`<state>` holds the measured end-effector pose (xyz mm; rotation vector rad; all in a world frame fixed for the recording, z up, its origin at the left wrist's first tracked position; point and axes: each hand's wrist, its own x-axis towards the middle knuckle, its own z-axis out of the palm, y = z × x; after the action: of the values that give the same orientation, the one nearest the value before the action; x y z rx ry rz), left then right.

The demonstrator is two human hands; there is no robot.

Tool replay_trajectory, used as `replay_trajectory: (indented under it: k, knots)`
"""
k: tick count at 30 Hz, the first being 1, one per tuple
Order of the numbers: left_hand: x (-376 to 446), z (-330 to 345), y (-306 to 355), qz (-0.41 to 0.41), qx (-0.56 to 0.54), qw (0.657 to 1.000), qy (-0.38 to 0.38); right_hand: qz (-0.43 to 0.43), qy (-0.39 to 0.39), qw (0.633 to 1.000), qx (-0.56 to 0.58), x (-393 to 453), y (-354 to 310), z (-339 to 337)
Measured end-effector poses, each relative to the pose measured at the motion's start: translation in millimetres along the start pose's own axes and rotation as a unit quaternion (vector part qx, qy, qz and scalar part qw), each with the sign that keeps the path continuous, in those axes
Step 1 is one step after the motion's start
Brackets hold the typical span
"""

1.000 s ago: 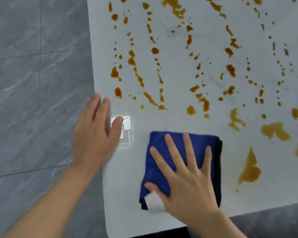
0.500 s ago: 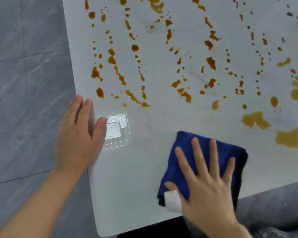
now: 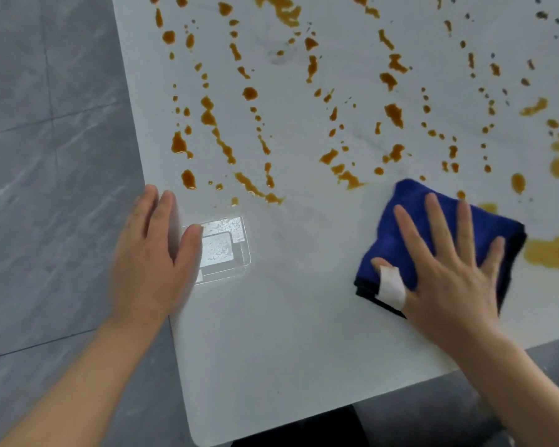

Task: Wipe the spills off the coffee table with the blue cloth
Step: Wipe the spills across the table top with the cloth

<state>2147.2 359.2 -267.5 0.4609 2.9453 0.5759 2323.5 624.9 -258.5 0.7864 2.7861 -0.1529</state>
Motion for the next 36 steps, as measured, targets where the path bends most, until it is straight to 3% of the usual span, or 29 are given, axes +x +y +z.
replay_trajectory:
  k: [5, 13, 19, 25, 31, 36]
  knots:
    - [1, 0, 3, -0.013, -0.007, 1.000, -0.006, 0.024, -0.034, 0.999, 0.017, -27, -7, -1]
    - [-1, 0, 4, -0.008, -0.020, 1.000, -0.003, -0.106, -0.028, 0.994, -0.010, -7, -18, 1]
    - [-1, -3, 6, -0.010, -0.009, 1.000, -0.009, -0.031, 0.000, 1.000, -0.004, 40, 18, -10]
    - [-1, -1, 3, -0.008, -0.011, 1.000, -0.007, 0.064, -0.032, 0.997, 0.015, 1, 46, -6]
    - [0, 0, 5, -0.014, -0.015, 1.000, -0.003, -0.058, -0.046, 0.997, 0.006, -36, 10, 2]
    - [-1, 0, 3, -0.014, -0.021, 1.000, -0.002, -0.115, -0.013, 0.993, -0.012, 5, -13, -1]
